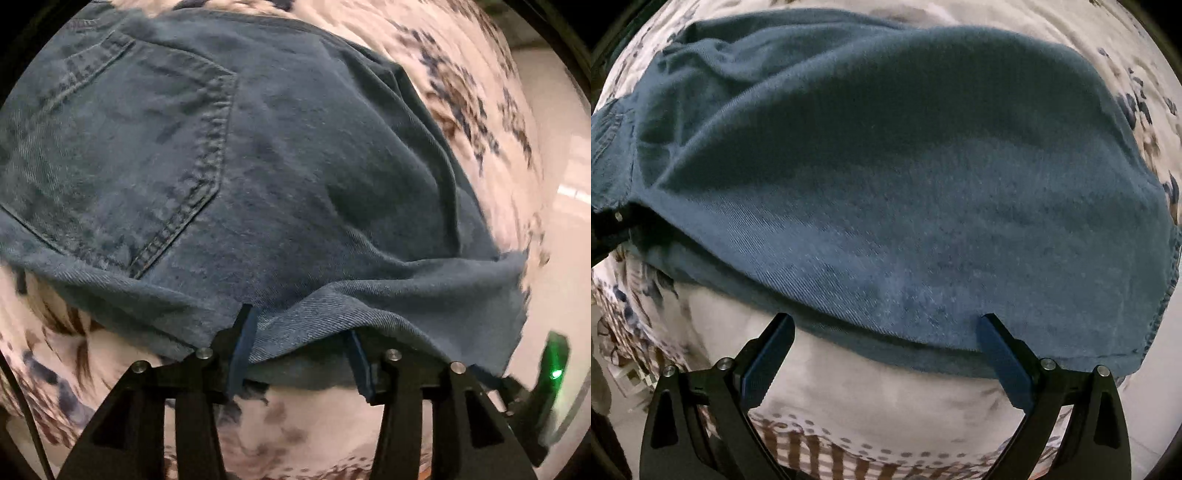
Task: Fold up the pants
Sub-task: 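Lift the hems with both grippers and fold them over toward the waistband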
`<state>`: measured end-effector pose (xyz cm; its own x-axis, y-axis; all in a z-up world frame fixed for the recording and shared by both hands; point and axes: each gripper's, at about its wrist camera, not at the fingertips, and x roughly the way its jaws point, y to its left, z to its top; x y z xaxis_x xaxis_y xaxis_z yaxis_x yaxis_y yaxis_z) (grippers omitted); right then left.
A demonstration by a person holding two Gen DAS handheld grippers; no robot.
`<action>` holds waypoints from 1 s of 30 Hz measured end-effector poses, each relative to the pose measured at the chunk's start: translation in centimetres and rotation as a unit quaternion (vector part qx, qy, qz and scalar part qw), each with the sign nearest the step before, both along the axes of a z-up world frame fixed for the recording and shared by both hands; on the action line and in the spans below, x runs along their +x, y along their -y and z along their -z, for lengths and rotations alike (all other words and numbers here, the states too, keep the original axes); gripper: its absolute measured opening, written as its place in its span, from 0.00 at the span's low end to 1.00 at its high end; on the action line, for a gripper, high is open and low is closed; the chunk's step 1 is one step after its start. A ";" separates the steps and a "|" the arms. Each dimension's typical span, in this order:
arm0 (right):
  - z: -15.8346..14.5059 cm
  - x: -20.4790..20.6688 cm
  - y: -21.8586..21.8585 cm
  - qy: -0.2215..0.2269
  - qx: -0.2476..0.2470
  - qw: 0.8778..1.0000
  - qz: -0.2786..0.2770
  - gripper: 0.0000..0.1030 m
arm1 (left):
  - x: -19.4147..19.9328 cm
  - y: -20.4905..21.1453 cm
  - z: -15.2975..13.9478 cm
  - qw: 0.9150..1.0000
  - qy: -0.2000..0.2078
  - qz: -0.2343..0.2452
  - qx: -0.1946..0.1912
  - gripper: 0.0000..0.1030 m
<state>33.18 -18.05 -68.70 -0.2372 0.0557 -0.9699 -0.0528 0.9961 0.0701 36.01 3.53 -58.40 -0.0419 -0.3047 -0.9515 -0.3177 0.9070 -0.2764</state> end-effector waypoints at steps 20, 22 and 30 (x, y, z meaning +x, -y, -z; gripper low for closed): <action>-3.1 -1.5 -1.9 -0.002 0.061 0.990 0.129 0.98 | -7.0 -13.1 -3.9 0.975 0.015 -0.223 -0.006 0.77; -3.4 -1.7 -0.3 0.001 0.101 0.968 0.229 0.98 | -5.9 -15.9 -4.5 0.965 0.032 -0.261 -0.015 0.77; 1.4 -5.2 2.5 -0.011 0.214 0.832 0.511 0.67 | 0.6 -20.1 -1.3 0.964 0.025 -0.259 0.047 0.77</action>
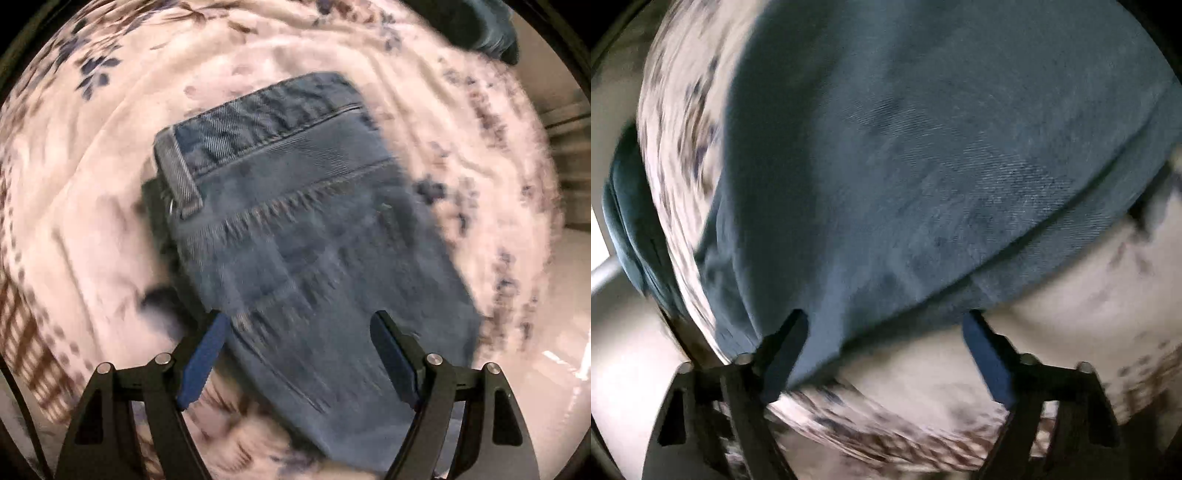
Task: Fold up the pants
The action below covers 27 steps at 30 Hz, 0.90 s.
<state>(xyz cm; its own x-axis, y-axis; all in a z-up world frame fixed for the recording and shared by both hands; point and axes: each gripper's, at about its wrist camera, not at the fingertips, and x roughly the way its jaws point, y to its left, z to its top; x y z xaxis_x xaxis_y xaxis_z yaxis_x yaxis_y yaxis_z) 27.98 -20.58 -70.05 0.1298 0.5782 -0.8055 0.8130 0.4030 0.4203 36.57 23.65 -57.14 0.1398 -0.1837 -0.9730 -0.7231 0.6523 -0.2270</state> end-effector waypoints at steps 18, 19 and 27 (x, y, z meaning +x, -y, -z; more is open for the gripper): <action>-3.6 -2.2 6.9 0.061 -0.076 0.995 0.003 0.54 | 0.4 10.8 -2.3 0.971 0.010 0.199 0.134 0.77; -4.5 -4.3 9.1 0.069 -0.093 0.993 0.014 0.60 | 0.5 12.4 -2.7 0.967 0.018 0.218 0.131 0.79; -7.0 -8.1 27.3 0.055 -0.218 0.961 0.160 0.63 | 3.4 22.9 -1.9 0.944 0.028 0.306 0.121 0.97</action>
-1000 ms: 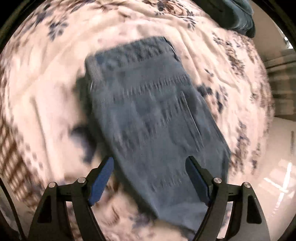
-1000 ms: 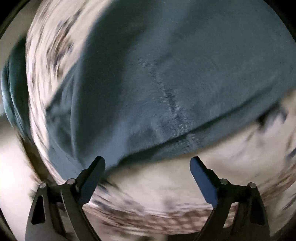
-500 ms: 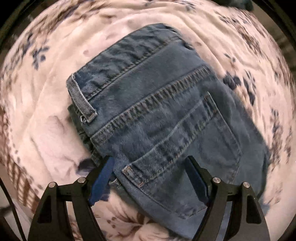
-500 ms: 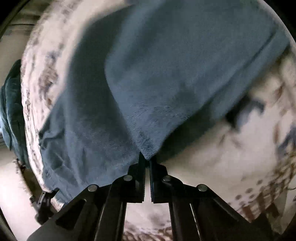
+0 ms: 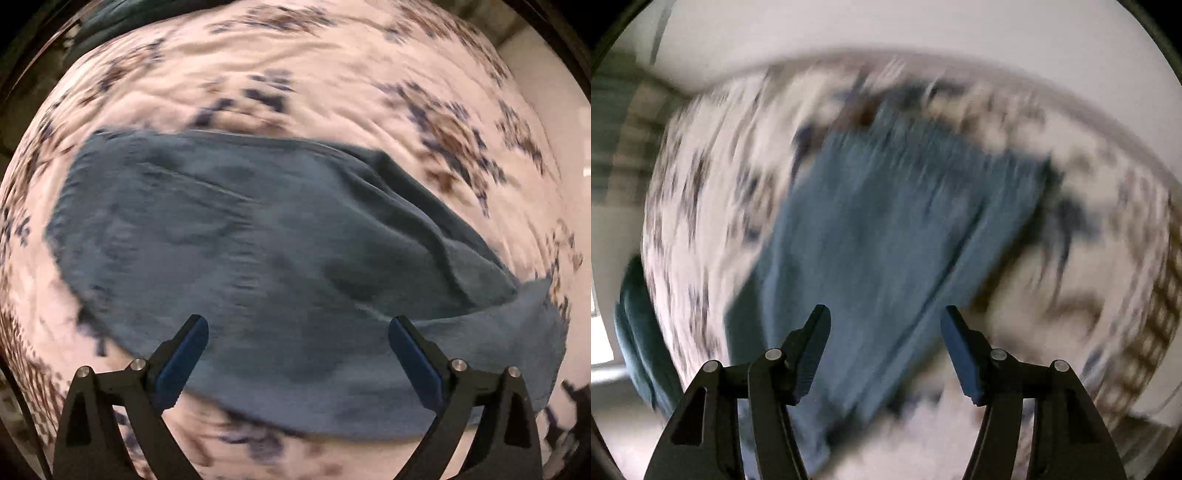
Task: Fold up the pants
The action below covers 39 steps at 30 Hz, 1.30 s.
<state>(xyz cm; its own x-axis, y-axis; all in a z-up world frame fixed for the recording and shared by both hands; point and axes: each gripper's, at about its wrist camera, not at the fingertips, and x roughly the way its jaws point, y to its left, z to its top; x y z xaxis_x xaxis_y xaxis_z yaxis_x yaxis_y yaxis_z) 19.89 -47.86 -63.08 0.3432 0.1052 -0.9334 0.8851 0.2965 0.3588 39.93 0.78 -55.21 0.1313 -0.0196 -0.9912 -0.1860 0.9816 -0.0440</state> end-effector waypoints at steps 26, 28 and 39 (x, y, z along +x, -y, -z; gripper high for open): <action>6.0 3.0 8.3 -0.054 0.030 0.994 -0.084 0.46 | 5.4 4.0 5.8 0.998 -0.062 0.020 0.023 1.00; 5.7 3.6 8.0 -0.073 0.019 0.993 -0.087 0.46 | 4.6 4.9 4.9 0.998 -0.055 0.033 0.020 1.00; 7.3 4.5 7.8 -0.095 0.032 0.991 -0.094 0.55 | 1.5 7.5 7.0 0.994 -0.084 0.065 0.018 1.00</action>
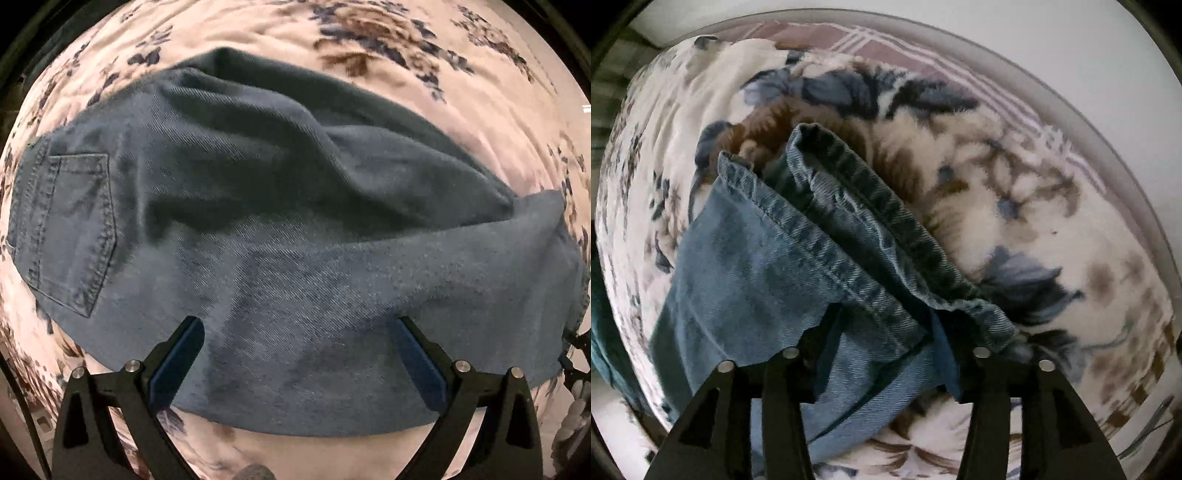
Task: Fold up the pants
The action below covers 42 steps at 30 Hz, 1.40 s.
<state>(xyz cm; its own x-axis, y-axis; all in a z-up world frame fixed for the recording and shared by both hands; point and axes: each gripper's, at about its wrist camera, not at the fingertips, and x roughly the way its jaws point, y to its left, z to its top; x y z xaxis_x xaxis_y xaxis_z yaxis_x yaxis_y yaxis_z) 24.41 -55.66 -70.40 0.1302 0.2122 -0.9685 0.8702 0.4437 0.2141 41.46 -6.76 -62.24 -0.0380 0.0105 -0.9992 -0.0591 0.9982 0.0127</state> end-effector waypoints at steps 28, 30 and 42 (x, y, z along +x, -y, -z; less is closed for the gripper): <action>-8.5 -1.4 3.5 0.063 -0.138 0.988 -0.031 0.58 | -1.2 3.3 -4.2 0.998 0.057 0.006 0.014 1.00; -6.6 1.6 4.2 0.053 -0.117 0.991 -0.043 0.58 | -1.0 3.4 -4.3 0.998 0.061 0.004 0.020 1.00; -5.5 6.9 2.8 0.019 -0.179 0.975 -0.130 0.14 | 1.2 1.4 -6.9 0.992 0.107 -0.046 0.043 1.00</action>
<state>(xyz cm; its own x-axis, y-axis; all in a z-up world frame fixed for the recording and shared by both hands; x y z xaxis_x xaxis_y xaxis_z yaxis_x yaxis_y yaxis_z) 31.26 -58.51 -64.92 0.1543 -0.1080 -0.9821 0.7122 0.7011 0.0348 42.62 -8.13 -55.36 0.1706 0.1017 -0.9801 -0.1595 0.9844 0.0744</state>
